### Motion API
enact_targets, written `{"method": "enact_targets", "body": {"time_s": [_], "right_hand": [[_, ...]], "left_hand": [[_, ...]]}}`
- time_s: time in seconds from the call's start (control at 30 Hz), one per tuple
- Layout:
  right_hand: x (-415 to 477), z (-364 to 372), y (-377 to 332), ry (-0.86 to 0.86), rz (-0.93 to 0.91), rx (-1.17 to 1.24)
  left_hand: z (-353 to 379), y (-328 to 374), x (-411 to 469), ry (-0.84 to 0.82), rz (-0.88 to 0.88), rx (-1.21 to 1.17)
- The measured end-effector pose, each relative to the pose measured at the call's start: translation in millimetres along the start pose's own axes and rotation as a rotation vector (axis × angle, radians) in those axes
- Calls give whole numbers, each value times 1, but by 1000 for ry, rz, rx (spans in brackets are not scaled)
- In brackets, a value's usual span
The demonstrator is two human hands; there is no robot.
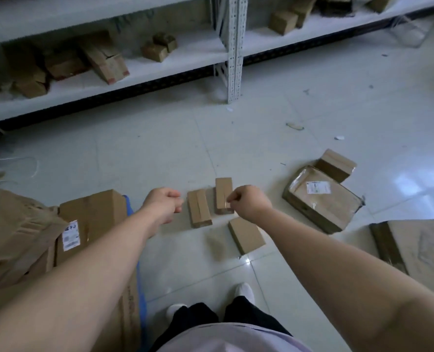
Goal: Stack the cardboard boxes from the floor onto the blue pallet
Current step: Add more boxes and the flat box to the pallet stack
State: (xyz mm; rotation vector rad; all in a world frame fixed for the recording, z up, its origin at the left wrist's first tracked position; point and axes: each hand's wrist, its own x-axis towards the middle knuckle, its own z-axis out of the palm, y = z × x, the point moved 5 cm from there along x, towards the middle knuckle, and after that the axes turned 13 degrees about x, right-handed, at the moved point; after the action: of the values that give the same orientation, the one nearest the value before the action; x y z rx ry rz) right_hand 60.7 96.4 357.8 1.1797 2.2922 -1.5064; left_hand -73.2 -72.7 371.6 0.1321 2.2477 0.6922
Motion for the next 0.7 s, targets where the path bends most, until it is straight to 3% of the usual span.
{"method": "enact_targets", "body": {"time_s": [0.3,0.7], "right_hand": [[-35,-54,51,128,73,124],[-124,-38,78,356,140,294]], "left_hand": [[48,54,-21,-80,109,141],[85,32,-62,-228,308,253]]}}
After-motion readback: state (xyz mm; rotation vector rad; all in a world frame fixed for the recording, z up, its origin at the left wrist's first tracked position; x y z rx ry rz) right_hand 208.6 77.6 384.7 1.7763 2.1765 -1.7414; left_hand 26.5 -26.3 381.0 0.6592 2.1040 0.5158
